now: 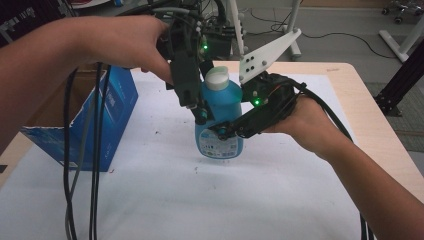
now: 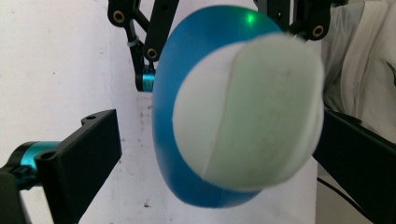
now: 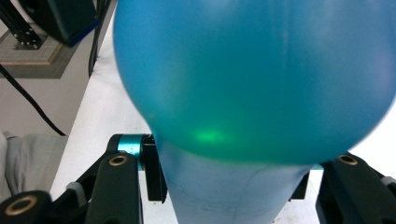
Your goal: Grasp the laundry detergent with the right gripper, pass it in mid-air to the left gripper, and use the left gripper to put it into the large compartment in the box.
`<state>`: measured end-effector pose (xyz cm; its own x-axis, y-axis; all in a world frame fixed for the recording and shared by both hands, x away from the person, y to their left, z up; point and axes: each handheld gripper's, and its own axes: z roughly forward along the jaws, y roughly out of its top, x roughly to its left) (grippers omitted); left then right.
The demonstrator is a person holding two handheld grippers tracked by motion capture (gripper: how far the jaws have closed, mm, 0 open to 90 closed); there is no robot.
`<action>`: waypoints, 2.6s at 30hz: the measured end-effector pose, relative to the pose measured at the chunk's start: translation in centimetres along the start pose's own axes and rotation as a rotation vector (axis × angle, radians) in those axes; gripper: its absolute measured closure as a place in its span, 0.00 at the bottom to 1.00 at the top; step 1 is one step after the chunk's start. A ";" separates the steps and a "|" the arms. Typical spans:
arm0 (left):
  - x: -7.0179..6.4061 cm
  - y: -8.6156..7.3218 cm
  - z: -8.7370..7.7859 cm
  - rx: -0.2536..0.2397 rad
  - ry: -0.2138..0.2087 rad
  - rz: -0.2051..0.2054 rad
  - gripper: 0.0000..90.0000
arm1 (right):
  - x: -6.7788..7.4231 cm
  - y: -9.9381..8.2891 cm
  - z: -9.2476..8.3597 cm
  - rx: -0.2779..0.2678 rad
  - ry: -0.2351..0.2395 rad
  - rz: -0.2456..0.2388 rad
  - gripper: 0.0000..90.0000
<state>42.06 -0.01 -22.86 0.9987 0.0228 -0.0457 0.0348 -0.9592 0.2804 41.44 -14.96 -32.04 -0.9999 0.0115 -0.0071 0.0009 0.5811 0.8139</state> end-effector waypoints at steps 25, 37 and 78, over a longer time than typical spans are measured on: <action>0.2 0.4 0.4 -0.005 -0.009 0.025 0.20 | 0.1 0.2 0.2 -0.006 0.007 0.011 0.51; 0.1 0.5 0.4 -0.016 -0.029 0.052 0.35 | 0.2 0.2 0.4 -0.008 0.015 0.010 0.51; 0.3 -1.9 -7.0 0.027 0.071 -0.146 0.42 | -0.1 0.4 -4.5 0.207 -0.151 0.044 0.12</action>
<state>42.51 3.83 -16.70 0.9832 0.1817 -0.0160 0.1799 -0.9516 0.2494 41.44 -18.35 -29.09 -0.9856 0.1524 -0.0736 0.0623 0.7311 0.6794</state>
